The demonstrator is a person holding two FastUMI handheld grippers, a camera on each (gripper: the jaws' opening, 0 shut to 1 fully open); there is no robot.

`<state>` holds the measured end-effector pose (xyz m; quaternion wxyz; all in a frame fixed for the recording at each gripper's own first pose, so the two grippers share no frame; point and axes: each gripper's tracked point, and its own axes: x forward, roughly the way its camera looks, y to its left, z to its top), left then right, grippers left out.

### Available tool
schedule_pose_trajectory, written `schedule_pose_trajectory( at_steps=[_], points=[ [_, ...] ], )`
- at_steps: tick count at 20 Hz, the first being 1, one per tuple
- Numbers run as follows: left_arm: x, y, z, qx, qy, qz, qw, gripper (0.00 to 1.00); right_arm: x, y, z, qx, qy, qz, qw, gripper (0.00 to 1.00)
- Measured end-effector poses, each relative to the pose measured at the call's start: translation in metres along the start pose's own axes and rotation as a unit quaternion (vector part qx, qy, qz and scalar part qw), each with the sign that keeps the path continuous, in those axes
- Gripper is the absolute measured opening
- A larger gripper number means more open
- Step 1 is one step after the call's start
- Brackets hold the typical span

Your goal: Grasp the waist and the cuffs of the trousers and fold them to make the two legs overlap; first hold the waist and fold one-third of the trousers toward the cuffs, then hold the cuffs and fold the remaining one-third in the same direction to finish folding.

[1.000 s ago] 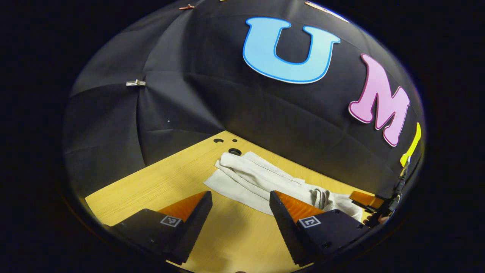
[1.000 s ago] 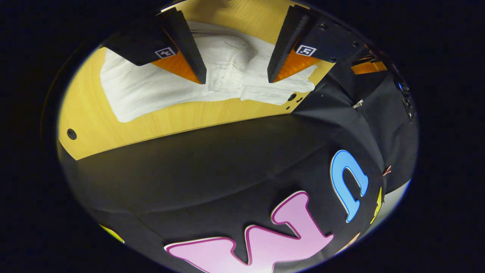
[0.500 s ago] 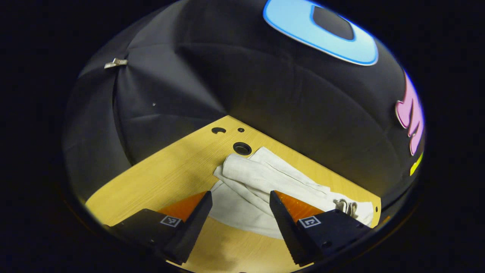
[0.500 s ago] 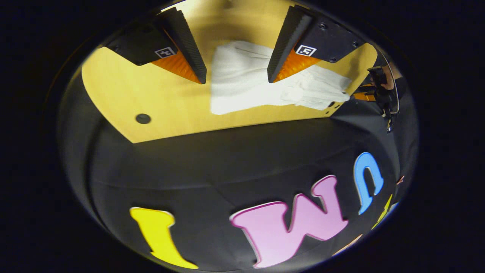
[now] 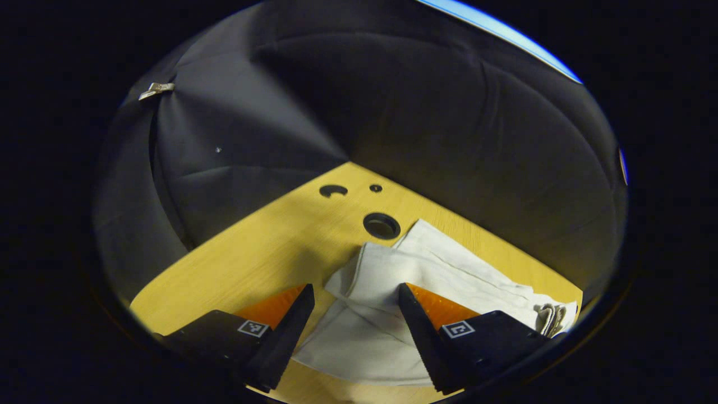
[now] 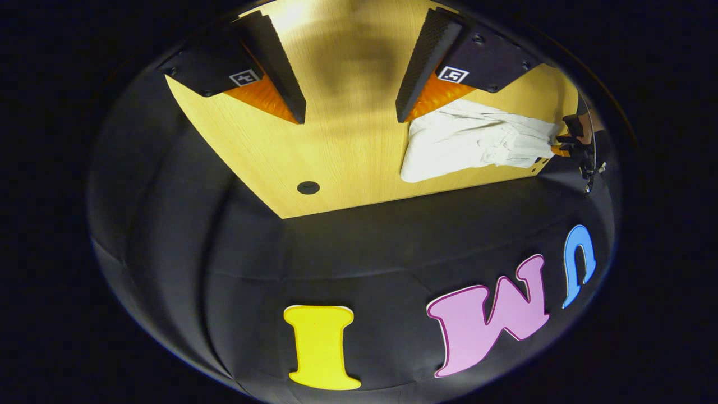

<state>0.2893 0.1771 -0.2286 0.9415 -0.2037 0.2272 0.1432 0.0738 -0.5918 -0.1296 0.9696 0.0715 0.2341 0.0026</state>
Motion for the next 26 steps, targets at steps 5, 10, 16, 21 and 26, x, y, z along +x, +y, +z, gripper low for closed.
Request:
schedule_pose_trajectory(
  at_steps=[5, 10, 16, 21, 26],
  points=[
    [0.009, -0.006, -0.005, 0.115, 0.019, 0.016, 0.993, 0.97, -0.007, -0.010, -0.015, -0.002, 0.012, -0.019, 1.000, 0.98],
    [0.016, -0.019, -0.013, 0.119, 0.033, 0.002, 0.992, 0.75, -0.015, -0.017, -0.021, -0.008, 0.021, -0.024, 0.999, 0.98],
    [0.020, -0.033, -0.024, 0.146, 0.046, 0.000, 0.988, 0.19, -0.021, -0.019, -0.018, 0.000, 0.014, -0.031, 0.999, 0.98],
    [0.007, -0.047, -0.037, 0.154, 0.074, -0.010, 0.985, 0.07, -0.021, -0.005, -0.017, 0.004, 0.008, -0.016, 1.000, 0.98],
    [-0.030, -0.082, 0.007, 0.166, 0.012, -0.033, 0.986, 0.06, -0.022, -0.005, -0.008, 0.018, -0.003, -0.012, 1.000, 0.98]
  ],
)
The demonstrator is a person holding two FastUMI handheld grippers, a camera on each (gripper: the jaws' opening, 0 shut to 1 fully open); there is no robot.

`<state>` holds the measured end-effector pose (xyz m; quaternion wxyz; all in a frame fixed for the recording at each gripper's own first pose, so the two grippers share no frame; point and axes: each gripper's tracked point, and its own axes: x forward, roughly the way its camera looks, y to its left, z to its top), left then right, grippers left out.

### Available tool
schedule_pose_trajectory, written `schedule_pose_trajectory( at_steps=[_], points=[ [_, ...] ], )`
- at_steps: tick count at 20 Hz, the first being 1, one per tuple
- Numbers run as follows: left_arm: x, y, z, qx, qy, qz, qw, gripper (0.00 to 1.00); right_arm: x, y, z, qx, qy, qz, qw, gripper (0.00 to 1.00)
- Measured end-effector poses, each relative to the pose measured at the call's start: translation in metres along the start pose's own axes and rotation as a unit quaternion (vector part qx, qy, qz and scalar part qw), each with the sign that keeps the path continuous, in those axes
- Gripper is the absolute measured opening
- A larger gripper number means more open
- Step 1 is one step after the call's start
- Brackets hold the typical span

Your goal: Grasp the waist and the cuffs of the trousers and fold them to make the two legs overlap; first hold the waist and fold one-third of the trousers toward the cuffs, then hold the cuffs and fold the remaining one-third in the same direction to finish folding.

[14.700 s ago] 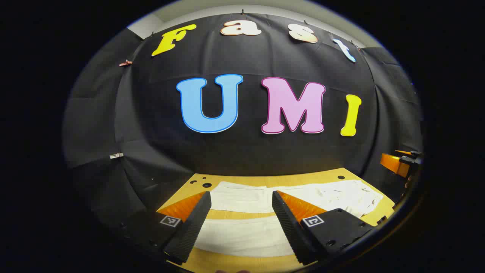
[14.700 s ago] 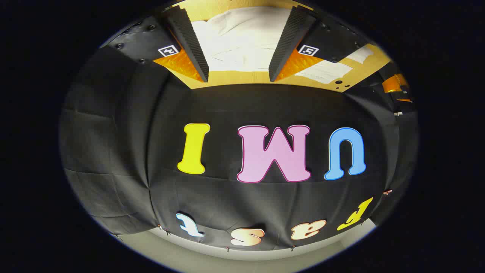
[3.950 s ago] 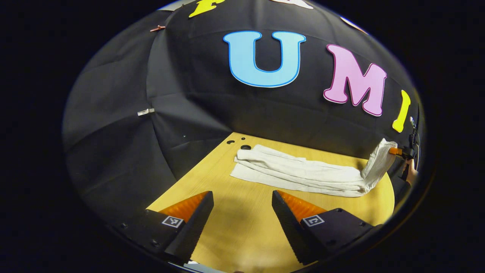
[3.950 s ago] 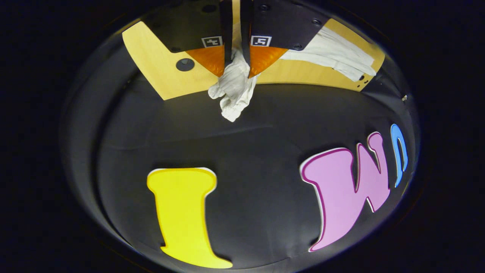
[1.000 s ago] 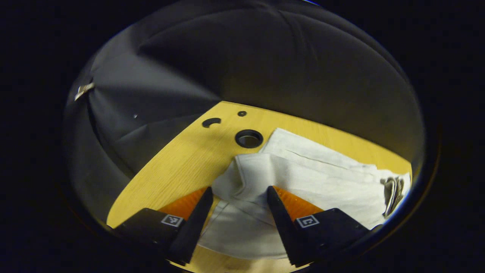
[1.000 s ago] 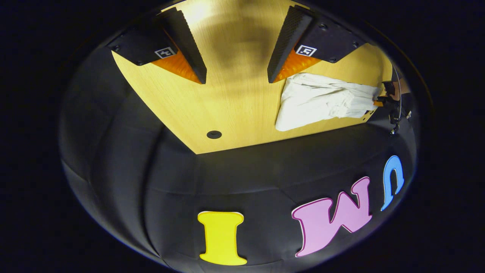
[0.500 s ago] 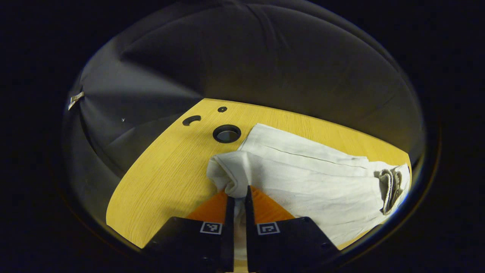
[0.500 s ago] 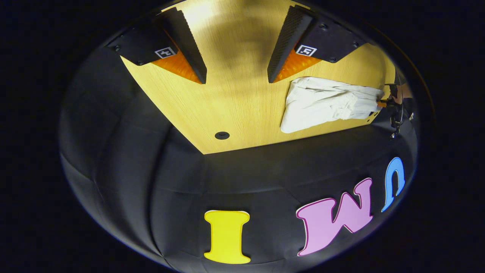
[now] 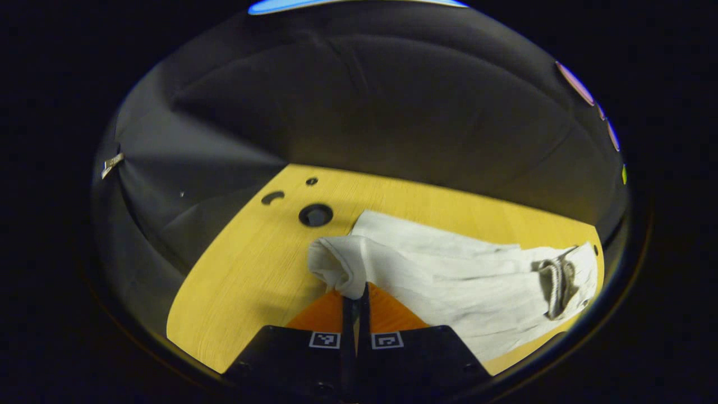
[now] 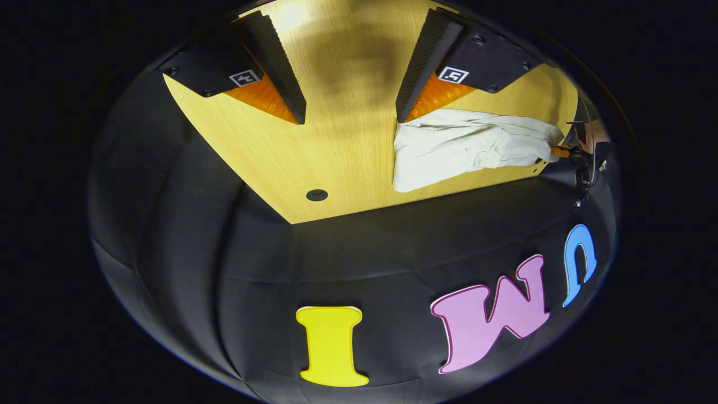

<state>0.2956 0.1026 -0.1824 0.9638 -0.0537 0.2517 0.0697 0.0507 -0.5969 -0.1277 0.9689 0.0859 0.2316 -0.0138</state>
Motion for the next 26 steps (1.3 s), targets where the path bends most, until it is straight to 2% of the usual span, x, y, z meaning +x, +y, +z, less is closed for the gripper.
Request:
schedule_pose_trajectory(
  at_steps=[4, 5, 6, 12, 20, 23, 24, 25, 26],
  points=[
    [-0.041, -0.028, 0.035, 0.013, -0.030, -0.024, 0.999, 0.05, -0.005, 0.003, 0.003, 0.005, -0.002, 0.012, 1.000, 0.98],
    [-0.052, -0.037, 0.041, 0.006, -0.036, -0.031, 0.999, 0.10, -0.008, 0.003, 0.004, 0.004, -0.005, 0.015, 1.000, 0.98],
    [-0.059, -0.046, 0.046, -0.001, -0.041, -0.037, 0.998, 0.05, -0.009, 0.003, 0.006, 0.003, -0.009, 0.017, 1.000, 0.98],
    [-0.110, -0.114, 0.074, -0.012, -0.067, -0.078, 0.995, 0.05, -0.021, 0.007, 0.011, 0.010, -0.022, 0.030, 0.999, 0.98],
    [-0.164, -0.262, 0.086, -0.010, -0.081, -0.172, 0.982, 0.06, -0.050, -0.003, 0.000, -0.009, -0.029, 0.036, 0.999, 0.98],
    [-0.174, -0.325, 0.076, 0.013, -0.078, -0.210, 0.975, 0.06, -0.061, -0.014, -0.016, 0.028, -0.019, 0.024, 0.999, 0.98],
    [-0.175, -0.342, 0.071, 0.021, -0.072, -0.219, 0.973, 0.01, -0.067, -0.013, -0.022, 0.042, -0.014, 0.023, 0.999, 0.98],
    [-0.175, -0.360, 0.066, 0.026, -0.067, -0.232, 0.970, 0.06, -0.071, -0.016, -0.026, 0.052, -0.013, 0.020, 0.998, 0.98],
    [-0.172, -0.380, 0.059, 0.029, -0.061, -0.244, 0.967, 0.05, -0.077, -0.017, -0.029, 0.057, -0.013, 0.019, 0.998, 0.98]
  ],
)
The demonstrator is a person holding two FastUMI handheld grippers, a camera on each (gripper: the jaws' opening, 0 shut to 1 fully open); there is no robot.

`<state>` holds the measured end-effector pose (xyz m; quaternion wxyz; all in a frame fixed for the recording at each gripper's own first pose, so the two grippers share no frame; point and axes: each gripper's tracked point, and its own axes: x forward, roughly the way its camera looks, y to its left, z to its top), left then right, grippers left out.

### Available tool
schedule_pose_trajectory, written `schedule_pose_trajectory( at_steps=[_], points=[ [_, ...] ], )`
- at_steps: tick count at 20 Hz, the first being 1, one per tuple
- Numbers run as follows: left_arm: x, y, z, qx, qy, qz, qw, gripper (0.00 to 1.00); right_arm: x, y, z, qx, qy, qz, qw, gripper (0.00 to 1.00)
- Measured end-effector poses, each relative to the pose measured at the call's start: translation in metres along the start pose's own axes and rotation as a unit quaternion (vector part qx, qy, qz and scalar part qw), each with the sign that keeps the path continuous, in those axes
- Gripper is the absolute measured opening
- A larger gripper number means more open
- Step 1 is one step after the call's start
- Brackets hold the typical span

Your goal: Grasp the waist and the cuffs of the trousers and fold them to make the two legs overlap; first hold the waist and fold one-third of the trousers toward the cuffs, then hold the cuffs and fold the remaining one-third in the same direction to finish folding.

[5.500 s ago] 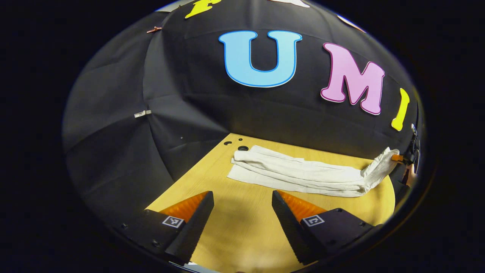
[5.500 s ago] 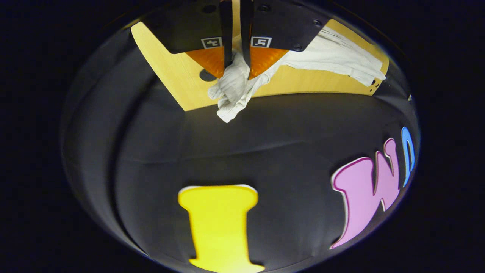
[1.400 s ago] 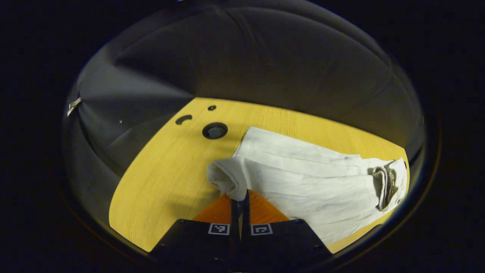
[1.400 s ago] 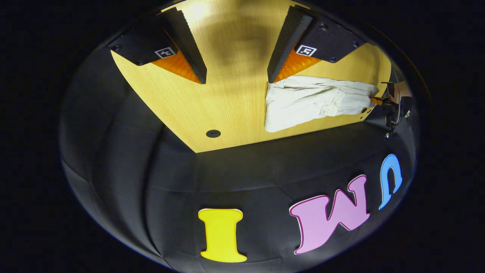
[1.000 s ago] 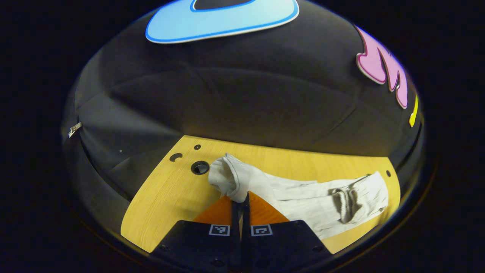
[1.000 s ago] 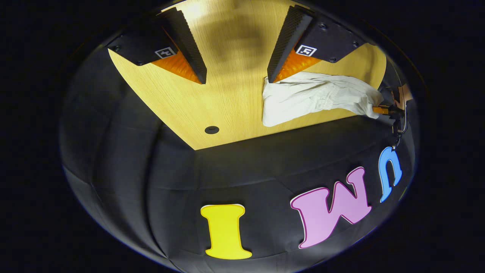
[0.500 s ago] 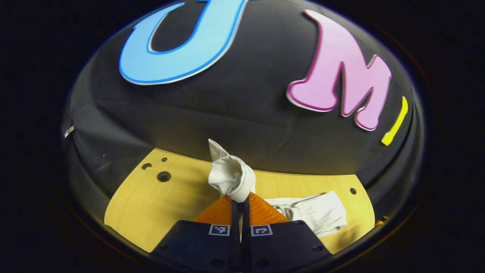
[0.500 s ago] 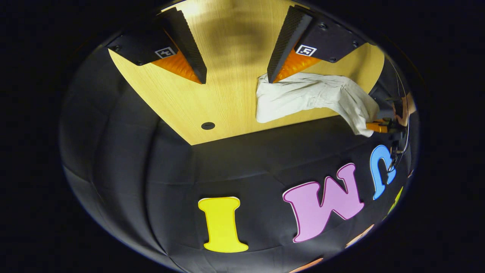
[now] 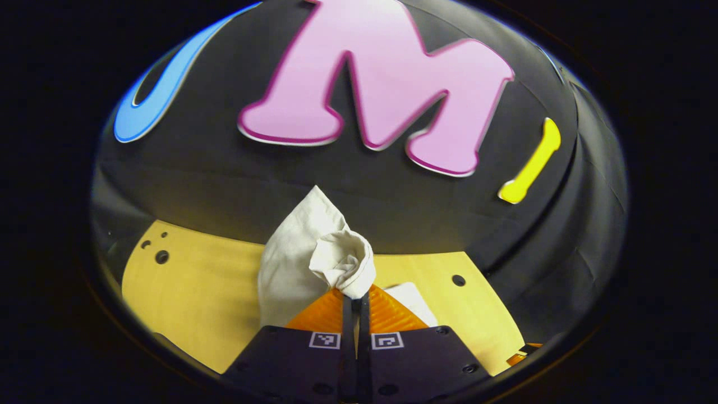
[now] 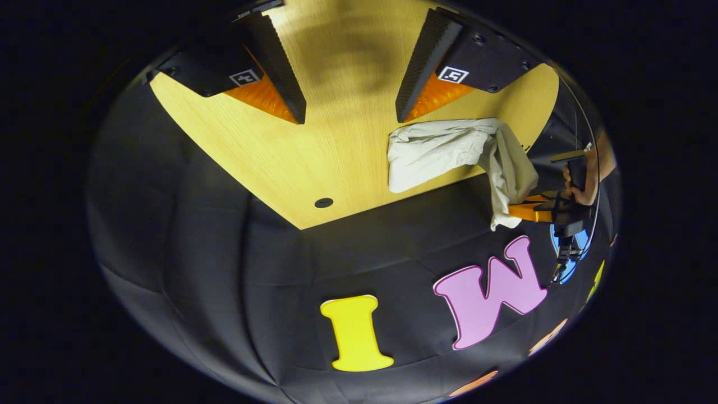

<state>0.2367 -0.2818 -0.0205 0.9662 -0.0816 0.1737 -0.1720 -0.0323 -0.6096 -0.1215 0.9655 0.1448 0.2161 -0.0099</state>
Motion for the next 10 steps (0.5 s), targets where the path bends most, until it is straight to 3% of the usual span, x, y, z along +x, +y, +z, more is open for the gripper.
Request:
schedule_pose_trajectory(
  at_steps=[6, 10],
  points=[
    [0.043, -0.077, -0.036, 0.006, 0.035, -0.046, 0.998, 0.06, -0.029, -0.023, -0.005, -0.002, -0.007, -0.014, 1.000, 0.98],
    [0.070, -0.103, -0.066, 0.017, 0.071, -0.043, 0.996, 0.06, -0.048, -0.034, -0.005, 0.013, -0.015, -0.030, 0.999, 0.98]
  ],
)
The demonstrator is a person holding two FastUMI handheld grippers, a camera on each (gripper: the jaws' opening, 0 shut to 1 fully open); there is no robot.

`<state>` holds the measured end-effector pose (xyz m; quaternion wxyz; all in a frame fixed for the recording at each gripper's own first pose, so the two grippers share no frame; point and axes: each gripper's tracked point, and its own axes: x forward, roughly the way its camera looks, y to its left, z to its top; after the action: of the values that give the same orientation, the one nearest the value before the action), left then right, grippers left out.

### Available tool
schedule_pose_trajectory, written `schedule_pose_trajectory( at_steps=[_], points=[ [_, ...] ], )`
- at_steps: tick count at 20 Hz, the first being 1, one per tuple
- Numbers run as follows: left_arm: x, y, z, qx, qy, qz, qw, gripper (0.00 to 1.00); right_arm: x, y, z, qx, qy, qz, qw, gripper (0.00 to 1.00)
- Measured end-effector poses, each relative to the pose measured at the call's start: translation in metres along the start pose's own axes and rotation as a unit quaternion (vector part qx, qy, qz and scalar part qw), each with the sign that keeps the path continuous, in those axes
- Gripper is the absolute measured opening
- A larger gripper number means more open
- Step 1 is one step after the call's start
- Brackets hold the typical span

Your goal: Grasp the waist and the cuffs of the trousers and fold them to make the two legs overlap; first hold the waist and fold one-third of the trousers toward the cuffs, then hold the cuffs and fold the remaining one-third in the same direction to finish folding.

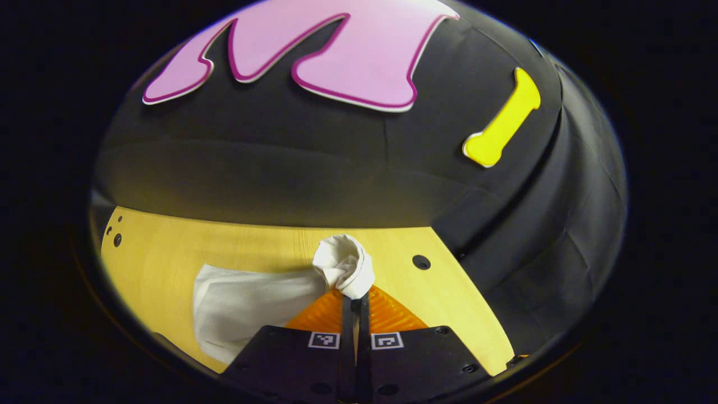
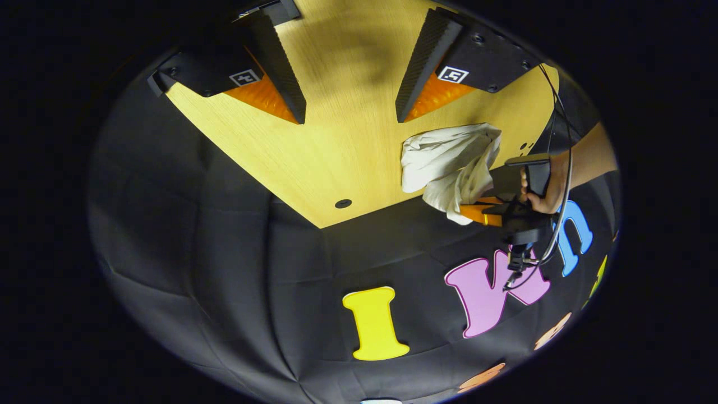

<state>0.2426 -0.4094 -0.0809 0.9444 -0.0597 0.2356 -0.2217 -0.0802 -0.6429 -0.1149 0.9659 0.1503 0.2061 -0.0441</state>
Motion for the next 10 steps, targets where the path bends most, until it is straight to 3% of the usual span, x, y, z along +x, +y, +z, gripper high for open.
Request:
schedule_pose_trajectory(
  at_steps=[3, 4, 5, 7, 8, 9, 10],
  points=[
    [0.006, -0.014, -0.025, -0.008, 0.026, -0.006, 1.000, 0.12, -0.011, -0.006, -0.004, 0.009, -0.002, -0.012, 1.000, 0.98],
    [0.007, -0.019, -0.027, -0.014, 0.028, -0.011, 0.999, 0.21, -0.015, -0.008, -0.004, 0.008, -0.002, -0.016, 1.000, 0.98],
    [0.003, -0.021, -0.030, -0.020, 0.029, -0.018, 0.999, 0.16, -0.021, -0.010, -0.006, 0.008, -0.003, -0.019, 1.000, 0.98],
    [-0.008, -0.029, -0.030, -0.038, 0.027, -0.045, 0.998, 0.41, -0.029, -0.010, -0.006, 0.010, -0.005, -0.025, 1.000, 0.98],
    [-0.017, -0.029, -0.028, -0.044, 0.022, -0.050, 0.998, 0.61, -0.032, -0.008, -0.006, 0.011, -0.006, -0.026, 1.000, 0.98],
    [-0.028, -0.023, -0.026, -0.044, 0.015, -0.049, 0.998, 0.59, -0.037, -0.005, -0.006, 0.012, -0.006, -0.026, 1.000, 0.98],
    [-0.042, -0.017, -0.027, -0.046, 0.014, -0.041, 0.998, 0.82, -0.042, 0.000, -0.005, 0.012, -0.007, -0.024, 1.000, 0.98]
  ],
)
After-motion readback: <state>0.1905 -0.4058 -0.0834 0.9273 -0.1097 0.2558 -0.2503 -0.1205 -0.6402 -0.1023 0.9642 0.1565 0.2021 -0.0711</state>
